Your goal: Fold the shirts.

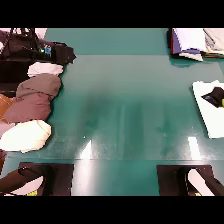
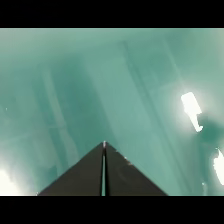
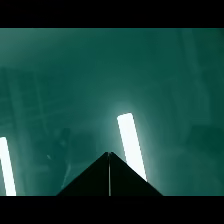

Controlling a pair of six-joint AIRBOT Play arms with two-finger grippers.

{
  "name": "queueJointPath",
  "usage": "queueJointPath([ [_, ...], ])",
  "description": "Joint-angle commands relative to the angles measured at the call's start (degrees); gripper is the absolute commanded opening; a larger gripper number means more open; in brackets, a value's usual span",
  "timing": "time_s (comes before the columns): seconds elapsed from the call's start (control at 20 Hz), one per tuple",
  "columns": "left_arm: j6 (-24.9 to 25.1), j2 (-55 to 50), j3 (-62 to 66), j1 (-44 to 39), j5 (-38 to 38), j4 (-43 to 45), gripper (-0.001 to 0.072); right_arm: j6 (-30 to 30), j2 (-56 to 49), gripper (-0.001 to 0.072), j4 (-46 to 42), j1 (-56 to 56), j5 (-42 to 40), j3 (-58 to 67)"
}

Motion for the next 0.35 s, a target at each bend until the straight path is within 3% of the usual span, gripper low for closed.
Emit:
queueJointPath([
  [0.0, -0.02, 0.00, 0.00, -0.04, 2.45, -0.07, 0.0029, 0.00, 0.11, 0.0018, 0.55, 9.29, -2.56, 0.00],
  [0.3, -0.02, 0.00, 0.00, -0.04, 4.13, -0.07, 0.0028, 0.00, 0.11, 0.0018, 0.63, 11.19, -2.08, 0.00],
])
